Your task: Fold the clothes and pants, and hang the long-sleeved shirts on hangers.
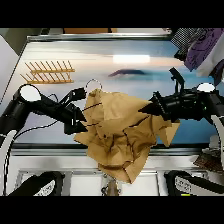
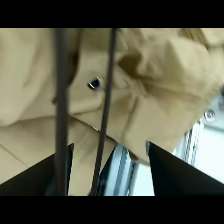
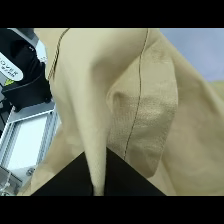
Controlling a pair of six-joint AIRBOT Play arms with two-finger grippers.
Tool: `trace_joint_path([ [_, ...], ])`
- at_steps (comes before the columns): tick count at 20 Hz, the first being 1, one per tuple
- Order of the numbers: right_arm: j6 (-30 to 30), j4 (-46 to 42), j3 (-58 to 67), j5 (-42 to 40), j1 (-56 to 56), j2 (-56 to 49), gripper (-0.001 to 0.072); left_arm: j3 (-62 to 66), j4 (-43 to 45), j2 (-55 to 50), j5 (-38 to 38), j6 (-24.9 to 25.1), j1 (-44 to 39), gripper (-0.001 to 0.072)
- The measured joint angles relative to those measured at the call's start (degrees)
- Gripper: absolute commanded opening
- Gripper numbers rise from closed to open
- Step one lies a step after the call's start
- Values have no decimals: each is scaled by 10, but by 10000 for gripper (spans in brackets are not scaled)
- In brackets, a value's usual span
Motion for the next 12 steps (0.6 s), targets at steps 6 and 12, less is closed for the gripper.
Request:
trace_joint_path([
  [6, -10, 0, 0, 3, 0, 1, 10, 0, 5, 0, 19, -90, 43, 476],
  [12, -13, 0, 0, 2, -1, 1, 9, 0, 7, 25, 49, -155, 114, 476],
])
